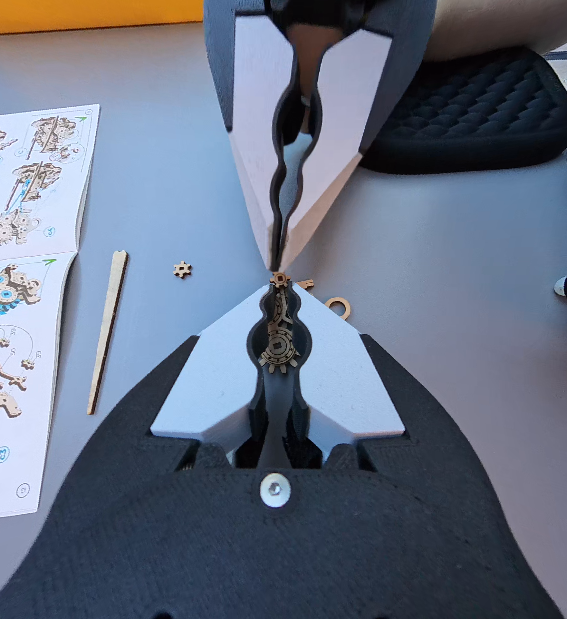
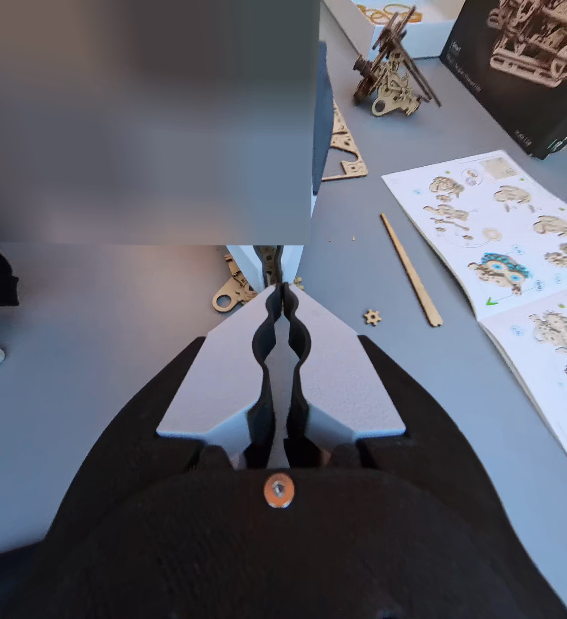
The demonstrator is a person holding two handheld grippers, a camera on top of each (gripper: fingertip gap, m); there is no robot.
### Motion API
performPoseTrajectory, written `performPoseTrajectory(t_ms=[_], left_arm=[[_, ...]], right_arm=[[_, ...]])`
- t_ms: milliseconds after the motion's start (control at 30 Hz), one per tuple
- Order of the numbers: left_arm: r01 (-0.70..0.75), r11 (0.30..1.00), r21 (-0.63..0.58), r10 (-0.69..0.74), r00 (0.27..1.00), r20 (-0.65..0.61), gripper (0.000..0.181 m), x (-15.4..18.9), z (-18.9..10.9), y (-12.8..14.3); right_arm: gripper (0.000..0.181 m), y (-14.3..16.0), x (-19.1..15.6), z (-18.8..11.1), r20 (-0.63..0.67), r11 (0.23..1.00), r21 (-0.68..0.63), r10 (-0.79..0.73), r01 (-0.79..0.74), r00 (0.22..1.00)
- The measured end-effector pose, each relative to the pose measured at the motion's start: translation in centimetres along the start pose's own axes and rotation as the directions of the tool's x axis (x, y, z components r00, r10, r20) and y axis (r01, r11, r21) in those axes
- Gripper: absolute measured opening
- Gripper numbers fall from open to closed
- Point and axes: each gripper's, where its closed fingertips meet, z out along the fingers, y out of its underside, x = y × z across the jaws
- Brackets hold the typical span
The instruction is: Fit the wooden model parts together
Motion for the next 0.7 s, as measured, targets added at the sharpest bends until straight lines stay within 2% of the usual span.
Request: performPoseTrajectory(t_ms=[67, 100, 133, 167, 233, 300, 400, 467, 567, 600, 633, 700], left_arm=[[-0.001, 1.0, -0.001, 0.001, 1.0, 0.001, 0.004, 0.0, 0.0, 0.0], [0.0, 1.0, 0.0, 0.0, 1.0, 0.001, 0.004, 0.0, 0.0, 0.0], [0.001, 1.0, -0.001, -0.001, 1.0, 0.0, 0.004, 0.0, 0.0, 0.0], [0.003, 1.0, 0.0, -0.003, 1.0, -0.001, 0.004, 0.0, 0.0, 0.0], [0.004, 1.0, -0.001, -0.004, 1.0, 0.0, 0.004, 0.0, 0.0, 0.0], [0.005, 1.0, 0.0, -0.005, 1.0, -0.001, 0.004, 0.0, 0.0, 0.0], [0.007, 1.0, 0.0, -0.007, 1.0, -0.002, 0.004, 0.0, 0.0, 0.0], [0.009, 1.0, 0.0, -0.009, 1.0, -0.002, 0.004, 0.0, 0.0, 0.0], [0.014, 1.0, 0.002, -0.014, 1.0, -0.003, 0.004, -0.1, 0.0, 0.0], [0.014, 1.0, 0.001, -0.014, 1.0, -0.002, 0.004, -0.1, 0.0, 0.0], [0.015, 1.0, 0.002, -0.015, 1.0, -0.003, 0.004, -0.1, 0.0, 0.0], [0.015, 1.0, 0.003, -0.015, 1.0, 0.002, 0.002, -0.2, -0.2, 0.0]], right_arm=[[0.0, -0.3, 0.0, 0.0, -0.016, 1.0, 0.023, -0.021, 0.022, 1.0], [0.004, 1.4, -0.1, 0.6, 0.0, 0.998, -0.061, -0.017, 0.017, 1.0], [0.0, 0.6, -0.1, 0.5, 0.005, 1.0, 0.001, 0.006, -0.006, 1.0], [0.0, 0.6, 0.1, 0.3, 0.001, 1.0, -0.019, 0.017, -0.017, 1.0], [0.0, -0.6, 0.2, -0.1, -0.024, 0.999, 0.042, -0.011, 0.012, 1.0], [0.0, 1.4, 0.0, 0.7, 0.005, 0.999, -0.045, 0.008, -0.008, 1.0], [0.0, -0.3, 0.6, -0.1, -0.02, 0.999, 0.04, 0.034, -0.033, 0.999], [0.0, 1.4, 0.0, 0.7, 0.019, 0.996, -0.036, 0.081, -0.08, 0.997], [0.0, -0.1, 0.7, -0.2, -0.022, 0.997, 0.035, 0.074, -0.073, 0.997], [0.0, 0.0, 0.4, 0.0, -0.006, 0.997, 0.028, 0.078, -0.078, 0.997], [0.003, 1.7, 0.1, 0.7, 0.011, 0.995, -0.061, 0.081, -0.08, 0.997], [0.0, 0.9, 0.2, 0.4, 0.009, 0.996, -0.025, 0.085, -0.085, 0.996]])
